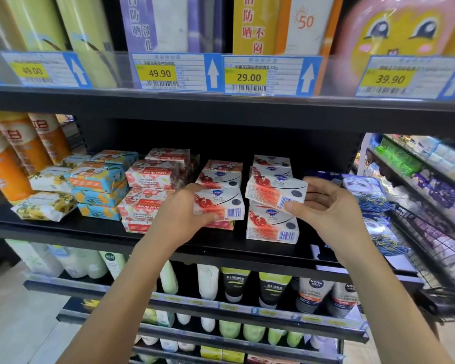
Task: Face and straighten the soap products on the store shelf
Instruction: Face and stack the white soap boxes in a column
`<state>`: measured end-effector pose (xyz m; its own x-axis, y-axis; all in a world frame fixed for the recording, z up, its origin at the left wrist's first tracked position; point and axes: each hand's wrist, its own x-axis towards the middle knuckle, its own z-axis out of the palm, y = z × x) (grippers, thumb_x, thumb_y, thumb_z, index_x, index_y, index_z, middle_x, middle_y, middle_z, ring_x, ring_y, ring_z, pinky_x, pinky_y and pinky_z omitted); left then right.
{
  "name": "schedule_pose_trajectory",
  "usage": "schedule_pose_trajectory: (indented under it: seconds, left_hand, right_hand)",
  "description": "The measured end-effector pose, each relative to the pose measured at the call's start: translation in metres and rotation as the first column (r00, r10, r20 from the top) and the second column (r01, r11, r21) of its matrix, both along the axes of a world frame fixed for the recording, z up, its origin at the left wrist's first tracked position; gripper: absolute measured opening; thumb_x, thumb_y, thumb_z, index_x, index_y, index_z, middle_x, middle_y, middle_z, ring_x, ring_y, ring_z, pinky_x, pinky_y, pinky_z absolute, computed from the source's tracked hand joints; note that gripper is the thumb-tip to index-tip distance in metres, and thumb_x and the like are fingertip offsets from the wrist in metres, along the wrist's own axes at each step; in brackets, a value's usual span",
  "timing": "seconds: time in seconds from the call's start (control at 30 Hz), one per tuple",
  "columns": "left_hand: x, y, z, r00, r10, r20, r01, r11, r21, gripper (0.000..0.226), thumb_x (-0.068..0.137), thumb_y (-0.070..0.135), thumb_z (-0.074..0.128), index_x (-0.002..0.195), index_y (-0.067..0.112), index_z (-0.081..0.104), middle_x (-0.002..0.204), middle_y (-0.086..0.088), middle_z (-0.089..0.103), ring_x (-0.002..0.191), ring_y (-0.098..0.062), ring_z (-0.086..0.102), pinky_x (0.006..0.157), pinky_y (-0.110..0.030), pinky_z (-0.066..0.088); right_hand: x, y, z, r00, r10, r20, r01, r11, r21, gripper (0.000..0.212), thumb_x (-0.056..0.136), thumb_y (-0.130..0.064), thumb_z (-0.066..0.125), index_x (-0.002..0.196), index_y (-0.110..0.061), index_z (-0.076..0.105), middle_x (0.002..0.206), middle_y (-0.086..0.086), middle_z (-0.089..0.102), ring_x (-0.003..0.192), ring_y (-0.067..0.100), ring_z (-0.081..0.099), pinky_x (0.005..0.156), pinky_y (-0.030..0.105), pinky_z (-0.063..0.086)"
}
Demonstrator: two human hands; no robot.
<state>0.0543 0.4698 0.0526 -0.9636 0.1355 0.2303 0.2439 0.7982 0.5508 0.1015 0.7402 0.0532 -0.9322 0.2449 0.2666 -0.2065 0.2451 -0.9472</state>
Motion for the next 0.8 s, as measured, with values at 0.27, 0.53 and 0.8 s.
schedule_pose_trajectory:
  seconds: [0.27,0.53,0.8]
  left_hand:
    - [0.005,-0.002,-0.009,0.998,0.062,-0.006,-0.061,0.993,0.100,0.060,0.070,0.049,0.089,0.112,0.020,0.059,0.089,0.019,0.064,0.077,0.003,0.060,0.057,-0.016,0.042]
    - [0.040,-0.014,-0.005,0.989,0.140,-0.054,-0.126,0.969,0.211,0.059,0.070,0.054,0.085,0.112,0.032,0.050,0.083,0.029,0.058,0.069,0.012,0.059,0.054,-0.010,0.042]
    - [0.052,-0.017,-0.013,0.986,0.162,-0.041,-0.145,0.952,0.271,0.075,0.067,0.049,0.087,0.130,0.019,0.060,0.087,0.023,0.061,0.073,0.009,0.059,0.060,-0.002,0.043]
  right_hand:
    - [0.012,0.000,-0.015,0.999,-0.028,0.020,0.029,0.999,-0.042,0.064,0.077,-0.009,0.087,0.135,-0.016,0.059,0.115,0.000,0.069,0.091,-0.004,0.069,0.076,0.014,0.057]
    - [0.020,-0.004,-0.029,0.999,-0.037,0.028,0.038,0.999,-0.030,0.064,0.078,-0.013,0.087,0.134,-0.020,0.058,0.118,-0.004,0.070,0.105,0.009,0.069,0.090,0.028,0.058]
    - [0.015,-0.012,-0.047,0.998,-0.052,0.030,0.049,0.993,0.103,0.057,0.088,-0.017,0.080,0.135,-0.035,0.053,0.123,-0.012,0.064,0.114,0.008,0.063,0.101,0.033,0.052]
